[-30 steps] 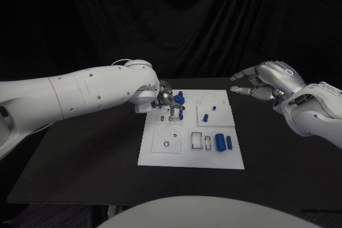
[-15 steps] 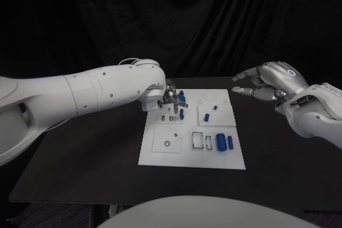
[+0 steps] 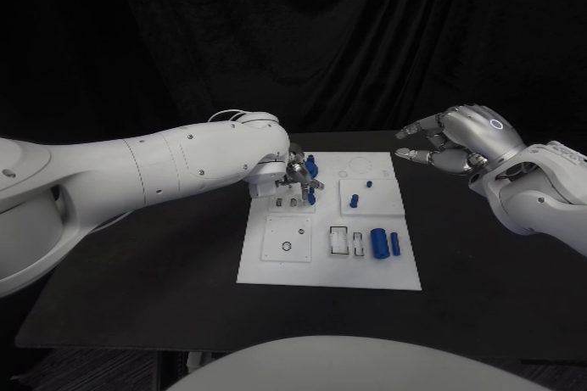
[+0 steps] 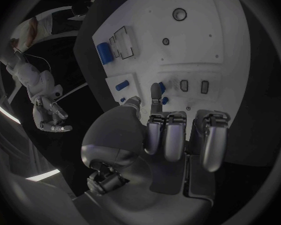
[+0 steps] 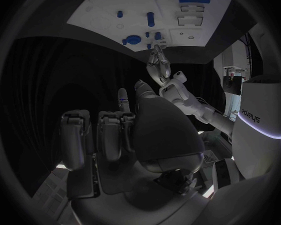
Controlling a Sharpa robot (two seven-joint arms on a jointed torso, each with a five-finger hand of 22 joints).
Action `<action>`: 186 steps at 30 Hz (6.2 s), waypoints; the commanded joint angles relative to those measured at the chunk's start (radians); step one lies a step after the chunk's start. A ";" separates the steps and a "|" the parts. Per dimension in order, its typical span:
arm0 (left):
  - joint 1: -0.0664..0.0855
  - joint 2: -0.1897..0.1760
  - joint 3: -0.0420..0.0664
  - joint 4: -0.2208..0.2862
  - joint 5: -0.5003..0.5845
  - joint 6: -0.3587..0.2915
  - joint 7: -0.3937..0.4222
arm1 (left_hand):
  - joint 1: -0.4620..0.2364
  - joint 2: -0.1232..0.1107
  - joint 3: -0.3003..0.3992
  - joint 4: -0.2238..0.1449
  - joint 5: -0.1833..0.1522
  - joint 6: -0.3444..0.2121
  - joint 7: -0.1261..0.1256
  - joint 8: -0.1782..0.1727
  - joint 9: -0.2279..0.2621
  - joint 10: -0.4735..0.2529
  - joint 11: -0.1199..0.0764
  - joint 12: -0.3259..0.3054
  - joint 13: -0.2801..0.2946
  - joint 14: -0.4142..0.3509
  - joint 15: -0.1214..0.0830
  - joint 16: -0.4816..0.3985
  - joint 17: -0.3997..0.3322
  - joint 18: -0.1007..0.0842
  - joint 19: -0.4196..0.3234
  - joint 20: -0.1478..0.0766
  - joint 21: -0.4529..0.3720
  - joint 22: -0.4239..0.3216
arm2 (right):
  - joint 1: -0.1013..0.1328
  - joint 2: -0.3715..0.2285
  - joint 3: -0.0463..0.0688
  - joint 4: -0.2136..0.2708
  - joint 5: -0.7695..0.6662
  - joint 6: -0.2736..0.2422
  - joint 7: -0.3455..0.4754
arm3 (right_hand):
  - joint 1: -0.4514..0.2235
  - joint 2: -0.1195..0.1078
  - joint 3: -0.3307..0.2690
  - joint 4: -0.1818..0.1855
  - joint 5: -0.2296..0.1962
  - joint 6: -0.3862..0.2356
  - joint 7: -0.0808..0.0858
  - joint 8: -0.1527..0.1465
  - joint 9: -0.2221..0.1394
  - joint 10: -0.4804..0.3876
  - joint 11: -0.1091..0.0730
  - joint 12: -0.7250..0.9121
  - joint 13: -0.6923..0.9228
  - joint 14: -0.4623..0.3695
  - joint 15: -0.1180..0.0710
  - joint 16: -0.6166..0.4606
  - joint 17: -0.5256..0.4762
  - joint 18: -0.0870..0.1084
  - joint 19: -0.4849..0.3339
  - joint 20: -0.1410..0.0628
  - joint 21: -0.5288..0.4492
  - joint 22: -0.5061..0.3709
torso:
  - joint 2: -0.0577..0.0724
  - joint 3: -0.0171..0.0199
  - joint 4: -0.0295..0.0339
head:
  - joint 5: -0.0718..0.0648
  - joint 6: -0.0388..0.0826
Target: Assemble the parts on the task board
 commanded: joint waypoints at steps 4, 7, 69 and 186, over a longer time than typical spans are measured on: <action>-0.015 0.007 0.001 -0.008 -0.053 -0.062 -0.001 | 0.001 -0.011 0.010 0.003 0.004 0.014 -0.002 -0.007 0.008 0.108 -0.005 -0.001 0.263 0.106 -0.006 0.003 0.263 -0.004 0.098 -0.008 0.004 0.258 | -0.001 0.001 0.001 -0.005 -0.007 -0.008 -0.021 | 0.007 0.005 -0.003 0.001 0.007 0.007 -0.001 0.000 0.000 0.073 0.007 0.006 0.199 0.104 0.008 0.003 0.263 -0.016 0.104 0.006 0.003 0.263 | 0.001 -0.0006 -0.0026 | 0.005 0.000; -0.018 0.009 0.001 -0.008 -0.057 -0.070 -0.001 | -0.001 -0.014 0.016 0.002 0.002 0.023 -0.006 -0.006 0.020 0.108 -0.008 -0.001 0.263 0.106 -0.009 0.003 0.263 -0.005 0.101 -0.010 0.005 0.260 | -0.002 0.003 0.001 -0.007 -0.007 -0.007 -0.020 | 0.007 0.004 -0.003 0.001 0.008 0.007 0.000 0.000 -0.001 0.073 0.008 0.006 0.199 0.104 0.008 0.003 0.263 -0.016 0.104 0.006 0.003 0.263 | 0.002 0.0006 -0.0031 | 0.006 0.000; -0.050 0.052 0.001 -0.081 -0.061 -0.026 0.017 | -0.002 -0.022 0.074 -0.005 -0.004 0.000 -0.001 -0.044 0.087 0.108 -0.006 -0.001 0.263 0.106 -0.009 0.003 0.263 0.006 0.064 -0.012 -0.016 0.222 | -0.006 0.018 0.001 -0.021 -0.007 0.027 -0.020 | 0.006 0.004 -0.005 0.002 0.011 0.005 0.001 -0.004 -0.002 0.073 0.008 0.006 0.199 0.104 0.009 0.003 0.263 -0.016 0.104 0.006 0.003 0.263 | 0.002 0.0023 -0.0037 | -0.001 0.000; -0.059 0.006 0.001 -0.067 -0.061 -0.017 0.048 | 0.015 -0.101 0.390 -0.154 0.140 0.006 0.003 -0.160 0.222 0.108 -0.004 -0.001 0.263 0.106 -0.008 0.003 0.263 0.014 0.041 -0.010 -0.040 0.198 | -0.008 0.036 0.001 -0.043 -0.007 0.034 -0.012 | 0.009 0.006 -0.006 0.000 0.013 0.005 0.001 -0.009 -0.004 0.072 0.009 0.003 0.196 0.104 0.010 0.003 0.263 -0.016 0.104 0.007 0.003 0.263 | 0.000 0.0034 -0.0014 | 0.013 0.000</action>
